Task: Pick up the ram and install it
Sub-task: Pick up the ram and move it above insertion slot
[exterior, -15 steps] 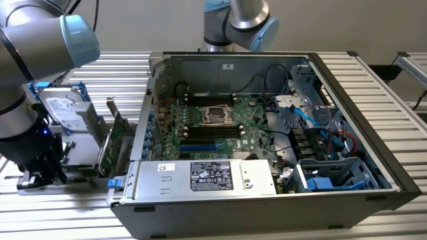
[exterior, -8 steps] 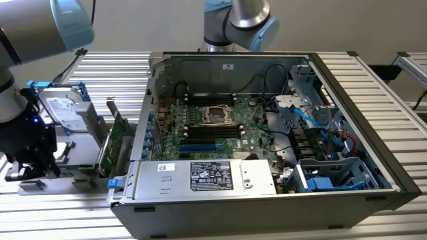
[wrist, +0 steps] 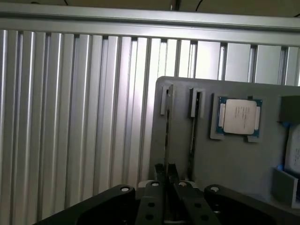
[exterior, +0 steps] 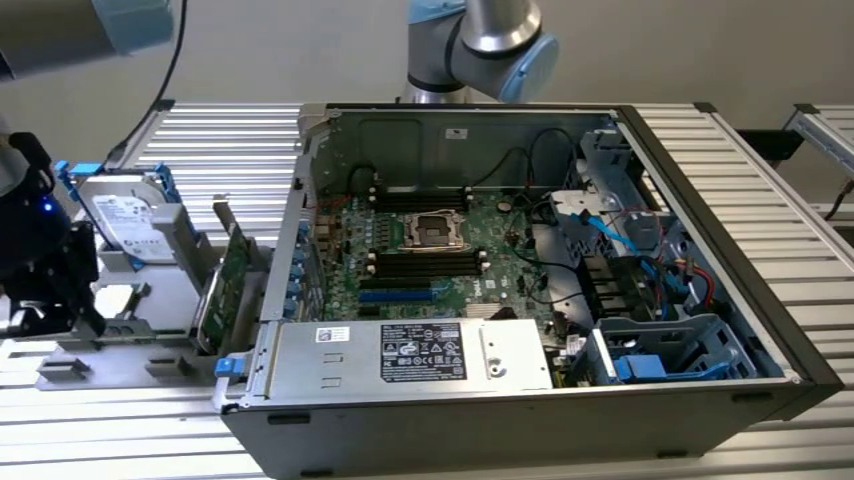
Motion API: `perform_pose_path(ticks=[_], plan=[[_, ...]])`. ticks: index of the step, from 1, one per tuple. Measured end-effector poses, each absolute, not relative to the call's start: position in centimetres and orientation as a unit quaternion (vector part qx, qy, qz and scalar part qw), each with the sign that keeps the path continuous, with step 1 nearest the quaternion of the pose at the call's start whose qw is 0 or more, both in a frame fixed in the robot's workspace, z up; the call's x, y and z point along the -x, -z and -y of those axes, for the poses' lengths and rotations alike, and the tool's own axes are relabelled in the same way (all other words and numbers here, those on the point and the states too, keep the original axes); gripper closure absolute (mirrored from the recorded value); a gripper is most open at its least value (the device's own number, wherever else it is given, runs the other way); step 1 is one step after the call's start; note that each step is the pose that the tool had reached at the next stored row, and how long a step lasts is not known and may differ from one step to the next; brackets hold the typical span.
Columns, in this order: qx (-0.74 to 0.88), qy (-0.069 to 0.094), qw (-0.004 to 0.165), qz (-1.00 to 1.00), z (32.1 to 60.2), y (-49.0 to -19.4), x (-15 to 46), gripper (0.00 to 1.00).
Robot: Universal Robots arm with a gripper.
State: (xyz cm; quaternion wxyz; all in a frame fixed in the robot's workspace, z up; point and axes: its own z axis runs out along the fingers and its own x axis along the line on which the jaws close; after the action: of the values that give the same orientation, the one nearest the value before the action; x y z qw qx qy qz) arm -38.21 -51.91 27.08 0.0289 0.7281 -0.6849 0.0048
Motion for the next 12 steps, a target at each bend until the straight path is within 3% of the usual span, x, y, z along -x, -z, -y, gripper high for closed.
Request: perform_pose_path(ticks=[12], plan=[[-0.728,-0.001,0.033,0.685,51.0,-32.1,35.7,0.86]])
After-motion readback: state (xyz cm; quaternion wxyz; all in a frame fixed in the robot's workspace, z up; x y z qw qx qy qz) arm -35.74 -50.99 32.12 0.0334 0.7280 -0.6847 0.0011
